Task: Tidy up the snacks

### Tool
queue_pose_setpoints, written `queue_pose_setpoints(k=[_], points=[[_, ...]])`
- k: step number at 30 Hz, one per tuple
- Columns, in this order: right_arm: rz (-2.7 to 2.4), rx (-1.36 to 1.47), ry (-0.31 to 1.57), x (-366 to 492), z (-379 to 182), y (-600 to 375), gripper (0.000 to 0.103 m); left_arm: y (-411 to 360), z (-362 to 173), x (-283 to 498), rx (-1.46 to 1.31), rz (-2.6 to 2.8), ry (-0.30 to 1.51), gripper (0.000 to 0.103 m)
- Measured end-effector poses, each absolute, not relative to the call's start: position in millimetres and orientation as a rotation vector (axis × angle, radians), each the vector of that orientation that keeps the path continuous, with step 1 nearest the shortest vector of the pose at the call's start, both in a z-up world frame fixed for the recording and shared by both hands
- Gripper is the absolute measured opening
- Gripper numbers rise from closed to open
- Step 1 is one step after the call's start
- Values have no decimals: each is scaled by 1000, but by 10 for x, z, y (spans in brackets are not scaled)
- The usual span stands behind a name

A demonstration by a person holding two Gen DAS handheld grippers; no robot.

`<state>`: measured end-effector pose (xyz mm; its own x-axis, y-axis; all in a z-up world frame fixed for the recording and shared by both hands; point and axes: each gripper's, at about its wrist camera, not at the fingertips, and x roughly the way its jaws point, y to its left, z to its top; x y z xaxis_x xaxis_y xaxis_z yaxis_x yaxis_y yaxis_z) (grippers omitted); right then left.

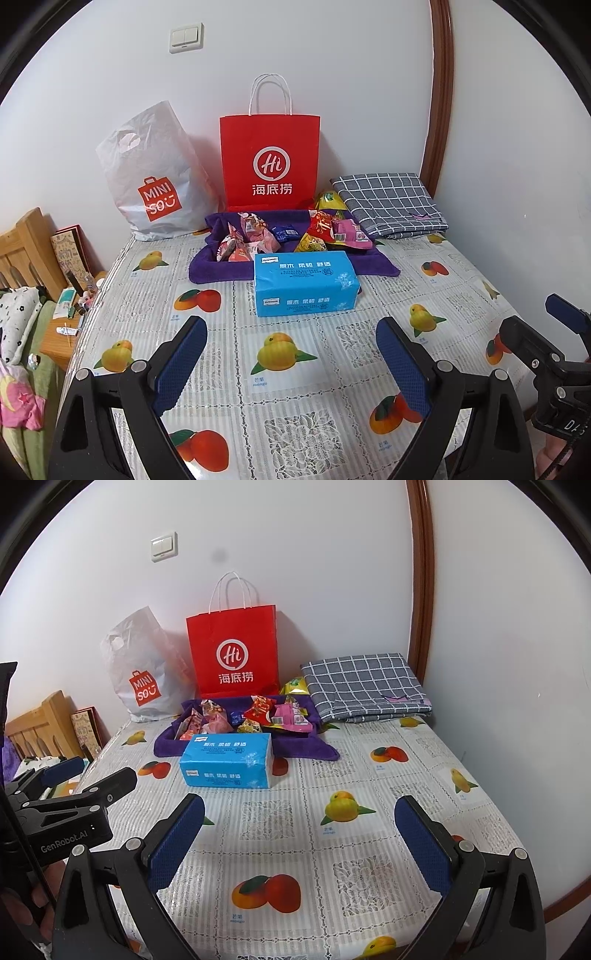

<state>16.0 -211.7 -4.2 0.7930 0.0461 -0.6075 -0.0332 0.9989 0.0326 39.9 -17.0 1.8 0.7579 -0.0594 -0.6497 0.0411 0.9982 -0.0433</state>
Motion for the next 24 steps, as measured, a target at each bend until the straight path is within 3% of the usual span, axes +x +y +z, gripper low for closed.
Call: queue_pose_setpoints(k=[24], points=[[39, 25, 645, 130, -13, -2112, 101, -155, 30, 397, -34, -65, 704, 93]])
